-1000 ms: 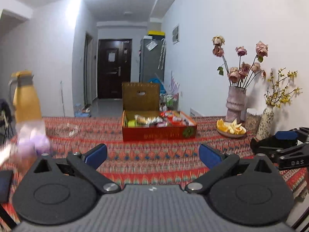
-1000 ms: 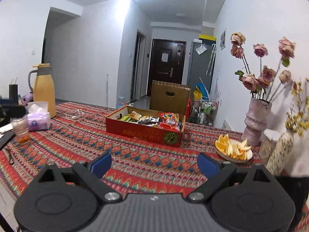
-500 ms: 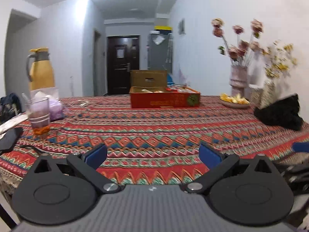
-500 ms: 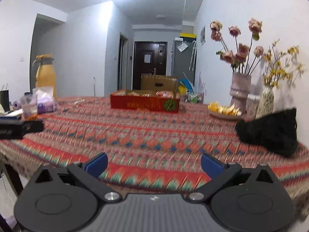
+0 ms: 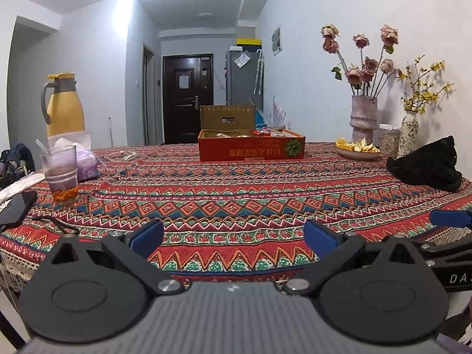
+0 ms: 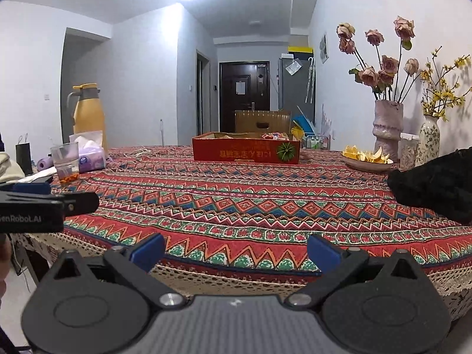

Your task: Organize snacks

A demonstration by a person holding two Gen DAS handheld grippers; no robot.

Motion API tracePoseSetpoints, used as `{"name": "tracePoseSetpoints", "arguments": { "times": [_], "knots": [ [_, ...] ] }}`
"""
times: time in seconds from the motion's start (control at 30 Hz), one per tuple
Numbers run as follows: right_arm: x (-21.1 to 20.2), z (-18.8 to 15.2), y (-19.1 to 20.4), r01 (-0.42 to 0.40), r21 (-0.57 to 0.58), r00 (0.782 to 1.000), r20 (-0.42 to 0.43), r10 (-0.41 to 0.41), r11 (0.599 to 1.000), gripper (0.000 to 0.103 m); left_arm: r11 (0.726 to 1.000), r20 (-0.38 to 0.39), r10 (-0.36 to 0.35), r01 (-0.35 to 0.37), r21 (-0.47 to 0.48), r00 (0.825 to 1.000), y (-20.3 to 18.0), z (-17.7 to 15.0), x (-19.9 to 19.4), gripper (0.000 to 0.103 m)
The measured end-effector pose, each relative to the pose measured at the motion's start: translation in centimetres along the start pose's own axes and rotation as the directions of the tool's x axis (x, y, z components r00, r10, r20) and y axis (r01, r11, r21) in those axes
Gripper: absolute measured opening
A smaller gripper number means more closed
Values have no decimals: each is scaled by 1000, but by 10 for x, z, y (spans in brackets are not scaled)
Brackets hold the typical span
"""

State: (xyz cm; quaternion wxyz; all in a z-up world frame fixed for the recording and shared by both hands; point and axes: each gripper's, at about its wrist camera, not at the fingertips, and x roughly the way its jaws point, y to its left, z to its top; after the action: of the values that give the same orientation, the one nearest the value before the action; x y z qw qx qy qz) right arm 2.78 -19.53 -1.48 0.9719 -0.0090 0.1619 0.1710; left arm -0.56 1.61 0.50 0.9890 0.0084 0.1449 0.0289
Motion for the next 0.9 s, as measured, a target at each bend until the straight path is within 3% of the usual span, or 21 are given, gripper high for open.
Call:
{"name": "tracePoseSetpoints", "arguments": {
  "times": [0.9],
  "knots": [
    [-2, -2, 4, 2, -8, 1000, 12, -2, 1000, 103, 1000, 22, 6, -6, 20, 1000, 1, 1, -4, 103]
  ]
}}
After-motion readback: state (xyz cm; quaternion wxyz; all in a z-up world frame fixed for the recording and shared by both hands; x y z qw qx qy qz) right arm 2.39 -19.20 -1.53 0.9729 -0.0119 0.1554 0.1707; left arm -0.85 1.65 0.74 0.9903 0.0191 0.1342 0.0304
